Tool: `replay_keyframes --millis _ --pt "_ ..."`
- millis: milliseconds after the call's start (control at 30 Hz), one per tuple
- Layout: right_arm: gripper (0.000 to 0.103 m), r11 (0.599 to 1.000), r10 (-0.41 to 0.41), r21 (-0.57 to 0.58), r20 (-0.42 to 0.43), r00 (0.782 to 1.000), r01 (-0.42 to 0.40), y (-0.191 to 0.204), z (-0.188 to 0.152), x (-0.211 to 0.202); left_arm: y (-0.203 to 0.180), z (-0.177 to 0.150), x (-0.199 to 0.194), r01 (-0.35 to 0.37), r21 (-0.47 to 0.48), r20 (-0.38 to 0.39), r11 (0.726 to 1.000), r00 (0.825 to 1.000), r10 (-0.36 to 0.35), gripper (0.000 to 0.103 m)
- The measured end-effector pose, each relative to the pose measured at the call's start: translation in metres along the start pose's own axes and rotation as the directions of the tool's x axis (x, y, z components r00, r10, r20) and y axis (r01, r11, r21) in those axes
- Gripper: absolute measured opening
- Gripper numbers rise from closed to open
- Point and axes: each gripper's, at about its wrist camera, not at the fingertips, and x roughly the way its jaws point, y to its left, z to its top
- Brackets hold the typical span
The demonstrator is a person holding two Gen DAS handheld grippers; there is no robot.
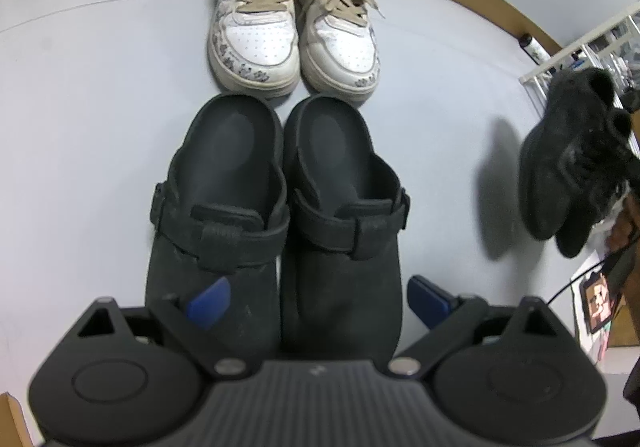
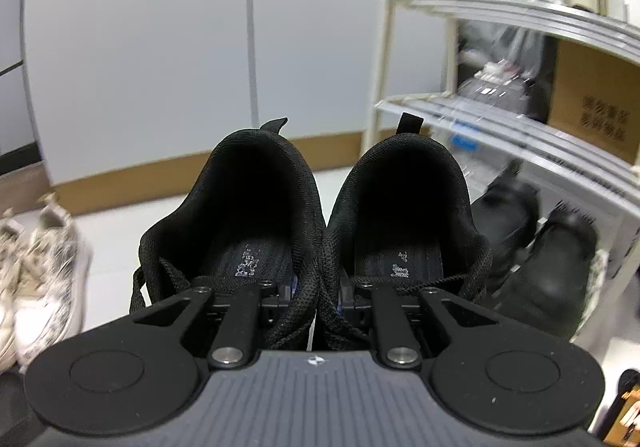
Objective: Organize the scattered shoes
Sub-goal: 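Carry the black sneakers with the right tool into the white rack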
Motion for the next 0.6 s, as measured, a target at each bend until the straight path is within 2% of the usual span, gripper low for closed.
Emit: replay_keyframes --millis 133,267,400,600 --pt "0.017 0.998 -0.059 0.014 0.052 0.997 0.058 -0.018 0.015 0.003 -0.003 0.000 -0.001 -0.006 0.012 -0.001 1.000 1.000 0.006 0.097" --pt "0.017 0.993 -0.110 0.042 0.065 0.992 0.107 -0.031 0.027 0.009 -0.007 0.001 -0.001 -0.006 0.023 0.003 1.000 1.000 0.006 0.097" --pt "0.017 0.985 -0.156 0.084 0.045 0.987 0.152 -0.045 0.041 0.014 -0.012 0.004 -0.003 -0.003 0.034 0.011 0.999 1.000 0.003 0.097" --pt "0.017 0.968 -0.224 0.117 0.008 0.975 0.222 -0.064 0.067 0.015 -0.024 0.014 -0.020 0.064 0.038 0.099 0.997 0.993 -0.067 0.097"
